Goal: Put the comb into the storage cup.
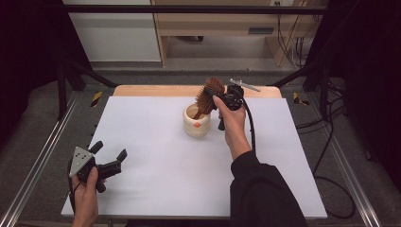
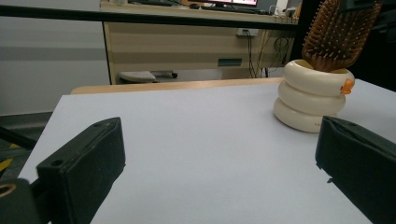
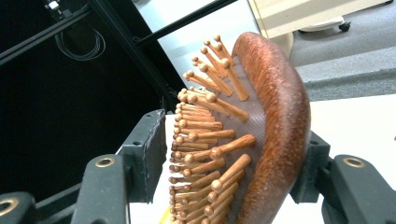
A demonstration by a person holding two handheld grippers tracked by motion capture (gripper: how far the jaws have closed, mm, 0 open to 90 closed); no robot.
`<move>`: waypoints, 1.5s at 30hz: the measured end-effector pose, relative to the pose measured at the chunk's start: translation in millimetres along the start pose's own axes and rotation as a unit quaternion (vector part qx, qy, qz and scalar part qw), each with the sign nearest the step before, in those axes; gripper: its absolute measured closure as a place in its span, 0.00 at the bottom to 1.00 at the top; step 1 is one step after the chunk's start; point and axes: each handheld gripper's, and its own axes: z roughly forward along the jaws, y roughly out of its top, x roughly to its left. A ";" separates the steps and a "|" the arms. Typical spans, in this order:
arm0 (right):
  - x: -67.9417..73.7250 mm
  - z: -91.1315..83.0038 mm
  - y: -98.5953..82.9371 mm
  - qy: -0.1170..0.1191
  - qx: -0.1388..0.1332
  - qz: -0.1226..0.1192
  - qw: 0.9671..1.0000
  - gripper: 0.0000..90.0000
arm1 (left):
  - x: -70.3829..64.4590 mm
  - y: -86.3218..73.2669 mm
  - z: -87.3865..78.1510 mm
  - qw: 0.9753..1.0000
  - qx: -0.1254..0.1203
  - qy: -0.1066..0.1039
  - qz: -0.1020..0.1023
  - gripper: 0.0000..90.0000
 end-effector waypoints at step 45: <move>0.6 -85.9 19.2 -0.037 -0.029 -0.166 0.985 0.09 | 3.1 1.2 -4.4 1.000 -0.005 -0.010 0.002 0.01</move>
